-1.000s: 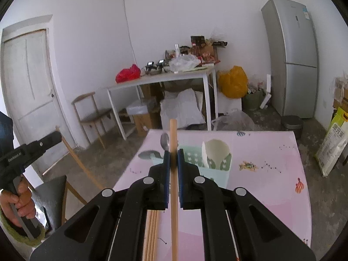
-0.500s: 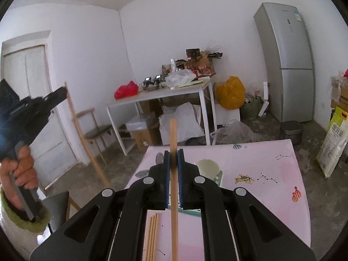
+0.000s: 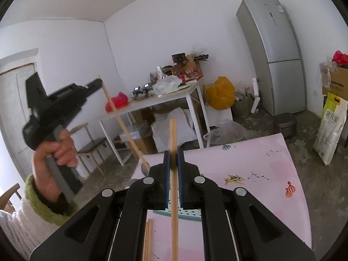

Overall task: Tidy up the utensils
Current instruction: 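Drop the chopstick into the green holder with left while right holds its chopstick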

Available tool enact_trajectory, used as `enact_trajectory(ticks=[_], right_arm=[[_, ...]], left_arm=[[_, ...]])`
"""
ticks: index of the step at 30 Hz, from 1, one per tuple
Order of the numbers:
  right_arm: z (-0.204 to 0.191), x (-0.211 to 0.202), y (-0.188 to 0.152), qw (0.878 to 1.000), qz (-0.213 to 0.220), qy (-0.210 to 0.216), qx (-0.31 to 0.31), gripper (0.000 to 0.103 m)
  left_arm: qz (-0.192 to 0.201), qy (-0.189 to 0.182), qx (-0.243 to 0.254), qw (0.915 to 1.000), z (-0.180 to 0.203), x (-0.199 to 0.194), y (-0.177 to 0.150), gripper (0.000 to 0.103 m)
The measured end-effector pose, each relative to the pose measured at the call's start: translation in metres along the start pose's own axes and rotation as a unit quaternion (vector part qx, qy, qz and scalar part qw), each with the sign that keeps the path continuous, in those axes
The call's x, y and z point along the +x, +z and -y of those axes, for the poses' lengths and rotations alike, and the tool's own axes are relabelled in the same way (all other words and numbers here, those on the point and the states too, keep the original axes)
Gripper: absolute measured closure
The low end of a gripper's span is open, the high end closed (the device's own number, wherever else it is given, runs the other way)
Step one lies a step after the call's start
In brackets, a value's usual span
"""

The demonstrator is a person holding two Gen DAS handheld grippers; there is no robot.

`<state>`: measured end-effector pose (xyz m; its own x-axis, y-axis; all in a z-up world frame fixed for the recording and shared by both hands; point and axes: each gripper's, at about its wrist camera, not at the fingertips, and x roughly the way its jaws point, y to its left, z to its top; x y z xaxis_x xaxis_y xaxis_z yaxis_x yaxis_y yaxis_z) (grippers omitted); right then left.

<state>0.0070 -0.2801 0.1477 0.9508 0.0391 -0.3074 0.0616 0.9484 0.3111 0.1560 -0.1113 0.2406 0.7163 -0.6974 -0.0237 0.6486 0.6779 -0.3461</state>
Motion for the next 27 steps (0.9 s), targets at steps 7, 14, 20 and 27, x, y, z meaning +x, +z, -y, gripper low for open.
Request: enact_trajectory(ticks=[7, 14, 20, 27], right_arm=[[0.011, 0.002, -0.001, 1.0, -0.006, -0.003, 0.009, 0.096], [0.01, 0.002, -0.002, 1.0, -0.012, -0.005, 0.008, 0.096], [0.005, -0.003, -0.001, 1.0, -0.013, -0.007, 0.001, 0.096], [0.002, -0.003, 0.002, 1.0, -0.007, 0.001, -0.003, 0.096]], left_arm=[[-0.023, 0.028, 0.008, 0.9993, -0.016, 0.041, -0.034, 0.1], [-0.077, 0.049, 0.017, 0.9957, -0.038, 0.064, -0.086, 0.1], [-0.105, 0.056, 0.005, 0.9929, -0.046, 0.049, -0.105, 0.077], [-0.087, 0.055, 0.024, 0.9944, -0.031, 0.003, -0.102, 0.048]])
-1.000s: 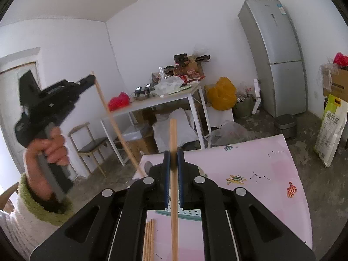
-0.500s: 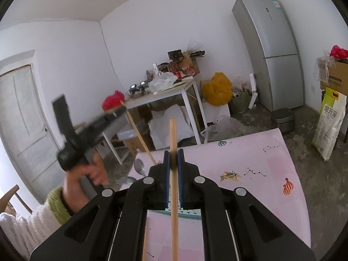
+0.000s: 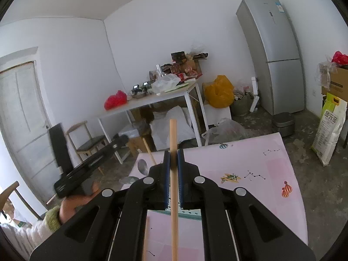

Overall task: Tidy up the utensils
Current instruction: 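Drop the chopstick into the green holder with left while right holds its chopstick, then carry the held chopstick over the green holder with the right gripper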

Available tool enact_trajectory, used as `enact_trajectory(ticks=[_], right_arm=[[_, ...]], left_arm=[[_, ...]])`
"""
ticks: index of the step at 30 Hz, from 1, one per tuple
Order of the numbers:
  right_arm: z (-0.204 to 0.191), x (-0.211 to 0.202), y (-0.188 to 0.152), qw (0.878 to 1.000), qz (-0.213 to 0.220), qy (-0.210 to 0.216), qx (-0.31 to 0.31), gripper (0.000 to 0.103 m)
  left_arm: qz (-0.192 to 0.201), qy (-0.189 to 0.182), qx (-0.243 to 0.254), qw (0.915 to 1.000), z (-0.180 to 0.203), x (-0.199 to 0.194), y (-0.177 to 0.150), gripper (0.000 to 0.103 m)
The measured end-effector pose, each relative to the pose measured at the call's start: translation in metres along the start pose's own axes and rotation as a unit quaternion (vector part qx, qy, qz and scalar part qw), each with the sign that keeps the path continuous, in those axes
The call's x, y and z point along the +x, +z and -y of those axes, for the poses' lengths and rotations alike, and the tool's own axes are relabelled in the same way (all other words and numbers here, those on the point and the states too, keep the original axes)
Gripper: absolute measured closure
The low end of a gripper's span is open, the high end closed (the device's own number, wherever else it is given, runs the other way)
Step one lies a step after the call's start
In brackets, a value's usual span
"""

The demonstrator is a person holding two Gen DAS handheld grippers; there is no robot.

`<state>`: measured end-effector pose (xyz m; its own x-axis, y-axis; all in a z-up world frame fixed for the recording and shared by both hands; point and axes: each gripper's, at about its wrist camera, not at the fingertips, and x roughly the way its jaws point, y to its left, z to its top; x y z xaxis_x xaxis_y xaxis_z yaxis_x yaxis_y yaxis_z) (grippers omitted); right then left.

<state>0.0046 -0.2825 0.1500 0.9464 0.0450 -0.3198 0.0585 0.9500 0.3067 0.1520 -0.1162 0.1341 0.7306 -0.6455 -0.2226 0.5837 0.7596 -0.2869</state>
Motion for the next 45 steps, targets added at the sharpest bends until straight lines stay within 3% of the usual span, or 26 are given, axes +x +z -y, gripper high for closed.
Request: enact_trajectory(ticks=[5, 10, 23, 34, 45], right_arm=[[-0.003, 0.014, 0.0, 1.0, -0.02, -0.001, -0.009, 0.096], [-0.011, 0.033, 0.001, 0.999, -0.047, -0.004, -0.007, 0.096], [-0.047, 0.054, 0.004, 0.998, -0.059, -0.022, -0.013, 0.096], [-0.054, 0.065, 0.028, 1.0, -0.018, 0.009, -0.016, 0.096], [-0.053, 0.107, 0.096, 0.999, 0.019, 0.039, -0.02, 0.096]], left_arm=[[0.004, -0.003, -0.014, 0.9999, 0.002, -0.036, -0.014, 0.037], [-0.028, -0.001, -0.017, 0.9995, 0.0, -0.061, -0.041, 0.03], [-0.069, 0.032, -0.032, 0.9966, -0.027, -0.075, -0.076, 0.021], [-0.099, 0.052, -0.015, 0.9936, -0.04, -0.073, -0.085, 0.015], [-0.113, 0.065, -0.018, 0.9912, -0.059, -0.081, -0.099, 0.011]])
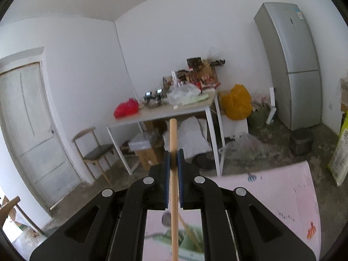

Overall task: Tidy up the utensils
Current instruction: 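Carry the held chopstick over the green holder with the right gripper, then open the right gripper to drop the chopstick into the green holder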

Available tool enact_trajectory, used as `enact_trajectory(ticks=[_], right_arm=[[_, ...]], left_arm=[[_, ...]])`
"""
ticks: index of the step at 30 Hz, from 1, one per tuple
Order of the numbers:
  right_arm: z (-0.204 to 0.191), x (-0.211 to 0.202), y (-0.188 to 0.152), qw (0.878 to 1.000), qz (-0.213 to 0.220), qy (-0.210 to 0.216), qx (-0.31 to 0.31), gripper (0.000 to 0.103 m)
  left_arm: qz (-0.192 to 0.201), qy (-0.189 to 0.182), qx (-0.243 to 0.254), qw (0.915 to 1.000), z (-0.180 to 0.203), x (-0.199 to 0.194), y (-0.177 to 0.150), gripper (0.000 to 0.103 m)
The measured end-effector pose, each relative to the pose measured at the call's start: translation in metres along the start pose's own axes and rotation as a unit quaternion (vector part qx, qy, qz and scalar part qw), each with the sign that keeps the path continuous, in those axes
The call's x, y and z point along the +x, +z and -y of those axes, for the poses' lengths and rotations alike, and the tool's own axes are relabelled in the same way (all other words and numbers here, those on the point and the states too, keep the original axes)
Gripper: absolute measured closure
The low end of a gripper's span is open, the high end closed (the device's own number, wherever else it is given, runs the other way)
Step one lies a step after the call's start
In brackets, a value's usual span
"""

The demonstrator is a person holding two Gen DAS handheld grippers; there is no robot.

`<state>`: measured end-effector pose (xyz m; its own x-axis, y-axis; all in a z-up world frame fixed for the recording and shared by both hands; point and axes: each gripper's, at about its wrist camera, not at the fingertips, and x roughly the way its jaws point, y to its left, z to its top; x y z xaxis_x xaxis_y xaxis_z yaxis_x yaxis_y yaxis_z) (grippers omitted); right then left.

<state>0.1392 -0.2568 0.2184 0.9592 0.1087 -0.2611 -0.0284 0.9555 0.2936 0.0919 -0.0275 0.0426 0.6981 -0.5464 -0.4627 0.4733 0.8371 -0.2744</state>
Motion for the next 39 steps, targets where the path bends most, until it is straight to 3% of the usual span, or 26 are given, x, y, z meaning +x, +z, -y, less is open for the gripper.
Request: enact_trajectory(ticks=[5, 11, 18, 24, 26, 32, 36, 39], right_arm=[[0.002, 0.026, 0.015, 1.0, 0.021, 0.009, -0.006, 0.096], [0.005, 0.07, -0.006, 0.999, 0.027, 0.011, -0.037, 0.096], [0.016, 0.104, -0.055, 0.997, -0.025, -0.027, -0.072, 0.096], [0.028, 0.08, -0.065, 0.994, -0.045, -0.043, -0.09, 0.093], [0.035, 0.067, -0.063, 0.995, -0.048, -0.042, -0.077, 0.068], [0.058, 0.004, -0.06, 0.999, -0.02, -0.03, -0.02, 0.051], [0.086, -0.046, -0.076, 0.998, 0.012, -0.039, 0.053, 0.045], [0.117, -0.054, -0.104, 0.99, -0.006, -0.022, 0.142, 0.044]], left_arm=[[-0.005, -0.003, 0.001, 1.0, -0.001, 0.004, 0.0, 0.009], [-0.023, -0.004, -0.028, 0.9993, -0.008, 0.015, -0.007, 0.009], [-0.031, -0.015, -0.021, 0.9992, -0.016, 0.022, -0.015, 0.009], [-0.021, -0.024, 0.005, 0.9995, -0.012, 0.025, -0.014, 0.009], [-0.017, -0.029, 0.009, 0.9994, -0.01, 0.026, -0.013, 0.009], [0.003, -0.06, 0.017, 0.9981, -0.003, 0.033, -0.006, 0.009], [0.003, -0.089, 0.004, 0.996, -0.003, 0.053, 0.007, 0.009], [-0.004, -0.109, -0.011, 0.9939, -0.007, 0.078, 0.018, 0.009]])
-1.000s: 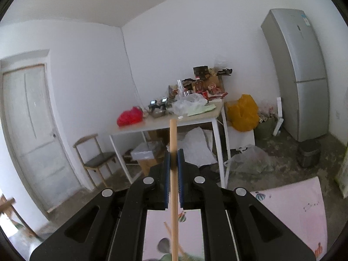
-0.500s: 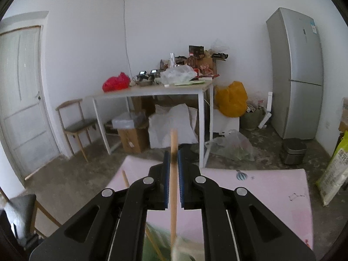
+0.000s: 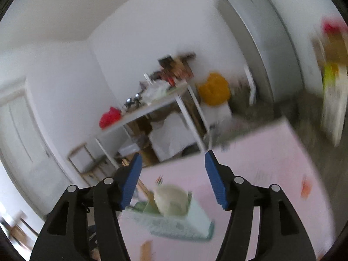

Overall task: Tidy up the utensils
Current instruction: 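Open the right gripper to drop the chopstick into the green holder, then move both grippers down toward the remaining wooden chopsticks on the table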

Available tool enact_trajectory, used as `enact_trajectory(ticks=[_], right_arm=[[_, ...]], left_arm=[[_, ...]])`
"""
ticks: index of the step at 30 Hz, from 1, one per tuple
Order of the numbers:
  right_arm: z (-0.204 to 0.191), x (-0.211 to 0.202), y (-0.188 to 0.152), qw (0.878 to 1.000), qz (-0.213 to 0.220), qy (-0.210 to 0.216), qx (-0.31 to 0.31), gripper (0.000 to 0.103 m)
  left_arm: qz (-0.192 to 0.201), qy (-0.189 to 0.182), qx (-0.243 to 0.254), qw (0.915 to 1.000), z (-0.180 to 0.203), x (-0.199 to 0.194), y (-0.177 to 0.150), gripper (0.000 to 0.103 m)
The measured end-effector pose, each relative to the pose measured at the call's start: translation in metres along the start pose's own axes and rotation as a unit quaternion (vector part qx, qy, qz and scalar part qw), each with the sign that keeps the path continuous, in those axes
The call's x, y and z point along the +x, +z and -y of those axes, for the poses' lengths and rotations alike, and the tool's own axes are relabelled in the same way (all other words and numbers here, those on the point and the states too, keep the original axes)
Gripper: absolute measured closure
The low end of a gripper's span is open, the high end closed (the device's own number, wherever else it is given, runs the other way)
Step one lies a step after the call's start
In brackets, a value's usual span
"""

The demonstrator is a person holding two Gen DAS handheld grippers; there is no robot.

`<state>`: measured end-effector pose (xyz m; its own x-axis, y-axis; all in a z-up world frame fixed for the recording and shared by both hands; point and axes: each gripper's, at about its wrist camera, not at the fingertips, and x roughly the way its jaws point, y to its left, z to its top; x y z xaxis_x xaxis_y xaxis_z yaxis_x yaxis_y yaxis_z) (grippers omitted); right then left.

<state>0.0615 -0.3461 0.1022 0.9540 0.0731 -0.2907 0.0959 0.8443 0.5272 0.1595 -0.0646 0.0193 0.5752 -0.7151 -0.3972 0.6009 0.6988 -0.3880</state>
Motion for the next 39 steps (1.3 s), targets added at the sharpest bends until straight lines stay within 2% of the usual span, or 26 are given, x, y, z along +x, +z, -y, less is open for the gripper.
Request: enact_trajectory(ticks=[2, 3, 4, 8, 11, 14, 24, 31, 35, 39], right_arm=[[0.03, 0.016, -0.02, 0.995, -0.05, 0.02, 0.078, 0.044], [0.048, 0.032, -0.035, 0.987, -0.086, 0.041, 0.133, 0.044], [0.056, 0.041, -0.046, 0.98, -0.103, 0.054, 0.161, 0.044], [0.073, 0.068, -0.073, 0.965, -0.136, 0.083, 0.208, 0.044], [0.075, 0.085, -0.083, 0.956, -0.158, 0.108, 0.221, 0.046], [0.074, 0.093, -0.082, 0.958, -0.172, 0.087, 0.213, 0.052], [0.064, 0.104, -0.075, 0.951, -0.218, 0.082, 0.202, 0.053], [0.059, 0.109, -0.074, 0.949, -0.236, 0.086, 0.189, 0.055], [0.068, 0.086, -0.064, 0.962, -0.201, 0.06, 0.173, 0.055], [0.082, 0.033, -0.061, 0.975, -0.156, 0.027, 0.158, 0.055]], left_arm=[[-0.003, 0.001, -0.005, 1.0, -0.005, 0.016, 0.005, 0.009], [-0.005, -0.003, -0.007, 1.0, -0.006, 0.022, 0.007, 0.009], [-0.008, -0.012, -0.008, 0.9999, -0.006, 0.027, 0.008, 0.009], [-0.029, -0.046, -0.003, 0.9985, 0.001, 0.048, 0.009, 0.009], [-0.034, -0.031, 0.001, 0.9989, 0.009, 0.059, 0.009, 0.009], [-0.037, -0.028, -0.008, 0.9989, 0.009, 0.062, 0.011, 0.009], [-0.06, -0.028, -0.012, 0.9977, 0.008, 0.047, 0.011, 0.009], [-0.069, -0.022, -0.006, 0.9973, 0.008, 0.034, 0.006, 0.009], [-0.076, 0.0, 0.0, 0.9971, 0.007, 0.017, -0.003, 0.009], [-0.064, 0.012, -0.009, 0.9978, -0.001, -0.02, -0.02, 0.009]])
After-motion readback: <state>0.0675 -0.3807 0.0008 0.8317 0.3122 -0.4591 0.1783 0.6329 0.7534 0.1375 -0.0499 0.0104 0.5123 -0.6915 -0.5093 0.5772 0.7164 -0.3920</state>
